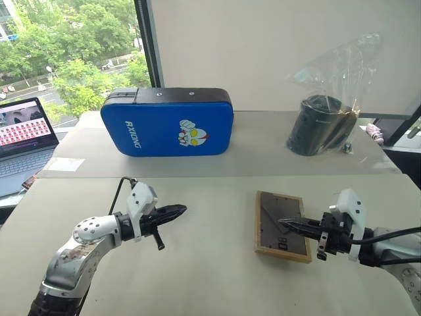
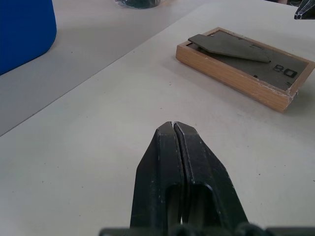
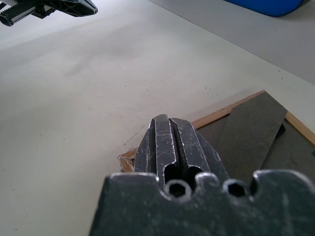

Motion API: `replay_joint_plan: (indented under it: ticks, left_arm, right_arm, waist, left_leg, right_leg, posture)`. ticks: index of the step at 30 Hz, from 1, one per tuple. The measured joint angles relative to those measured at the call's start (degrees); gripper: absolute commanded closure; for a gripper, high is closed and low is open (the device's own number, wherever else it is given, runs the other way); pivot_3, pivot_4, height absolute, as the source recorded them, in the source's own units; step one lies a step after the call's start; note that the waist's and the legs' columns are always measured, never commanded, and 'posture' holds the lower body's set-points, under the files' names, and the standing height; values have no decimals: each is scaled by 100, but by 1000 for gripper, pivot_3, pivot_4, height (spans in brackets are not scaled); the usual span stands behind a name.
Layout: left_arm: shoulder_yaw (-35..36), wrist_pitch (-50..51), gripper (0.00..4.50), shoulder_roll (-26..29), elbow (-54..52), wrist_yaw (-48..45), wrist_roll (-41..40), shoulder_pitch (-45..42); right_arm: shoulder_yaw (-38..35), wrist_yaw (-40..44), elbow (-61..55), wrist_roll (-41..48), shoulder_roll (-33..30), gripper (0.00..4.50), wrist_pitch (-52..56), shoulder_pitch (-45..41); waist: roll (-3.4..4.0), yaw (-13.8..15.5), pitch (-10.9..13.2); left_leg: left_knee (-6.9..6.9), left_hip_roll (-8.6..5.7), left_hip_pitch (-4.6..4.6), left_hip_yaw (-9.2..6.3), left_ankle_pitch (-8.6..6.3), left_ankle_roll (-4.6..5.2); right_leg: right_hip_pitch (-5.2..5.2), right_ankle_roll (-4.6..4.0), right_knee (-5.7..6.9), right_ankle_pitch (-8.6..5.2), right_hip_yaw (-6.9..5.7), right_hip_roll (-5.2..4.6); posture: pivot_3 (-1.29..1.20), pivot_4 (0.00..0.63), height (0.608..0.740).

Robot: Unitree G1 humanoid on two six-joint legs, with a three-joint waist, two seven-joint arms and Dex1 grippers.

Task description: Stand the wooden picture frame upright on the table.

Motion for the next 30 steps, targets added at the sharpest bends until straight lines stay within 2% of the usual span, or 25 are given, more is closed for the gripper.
replay_joint_plan:
  ticks: [2, 6, 11, 16, 21, 26, 30]
  left_arm:
    - [-29, -8, 4417, -8, 33, -9, 14, -38]
    - [-766, -281, 4417, -330, 956, -69, 614, -912]
    - [-1599, -730, 4417, -1292, 2444, -66, 1286, -1749]
    - [-2129, -1119, 4417, -2195, 3407, 13, 1737, -2228]
    - [-2515, -1302, 4417, -2703, 3813, -58, 2011, -2409]
    - [-2602, -1277, 4417, -2799, 3897, -155, 2184, -2479]
    - [-2420, -1260, 4417, -2331, 3556, -186, 2184, -2273]
  right_arm:
    - [-3, -60, 7, -48, -2, 4500, 1, 10]
    - [93, -1000, 606, -850, -137, 4500, 231, -104]
    - [221, -2113, 1249, -1633, -149, 4500, 923, -370]
    - [413, -2984, 1301, -1961, 430, 4500, 1641, -589]
    - [604, -3493, 952, -2265, 728, 4500, 1913, -577]
    - [894, -3523, 154, -2109, 1227, 4500, 2370, -576]
    - [1196, -3494, -103, -2003, 1453, 4500, 2748, -784]
  waist:
    - [0, 1, 0]
    - [-2, 89, -1]
    - [1, 69, -3]
    - [2, -3, -3]
    - [5, 7, -5]
    - [8, -57, -7]
    - [10, -154, -9]
  left_leg:
    - [0, 0, 0, 0, 0, 0]
    - [6, -15, -3, -9, 14, 0]
    - [7, -17, -10, -20, 30, 20]
    - [5, -19, -20, -22, 32, 23]
    - [6, -19, -18, -25, 33, 26]
    - [6, -19, -11, -28, 36, 30]
    - [4, -19, -4, -33, 38, 32]
  right_leg:
    - [0, 0, 0, 0, 0, 0]
    - [16, -1, -2, 3, 6, -1]
    - [10, -3, -1, 5, 4, 2]
    - [2, -2, -4, 6, 4, 2]
    - [7, -1, -1, 6, 2, 2]
    - [8, -2, 9, 7, 4, 4]
    - [8, -4, 16, 7, 4, 8]
  posture:
    - [0, 150, 740]
    - [0, 150, 740]
    - [0, 150, 740]
    - [0, 150, 740]
    - [0, 150, 740]
    - [0, 150, 740]
    - [0, 150, 740]
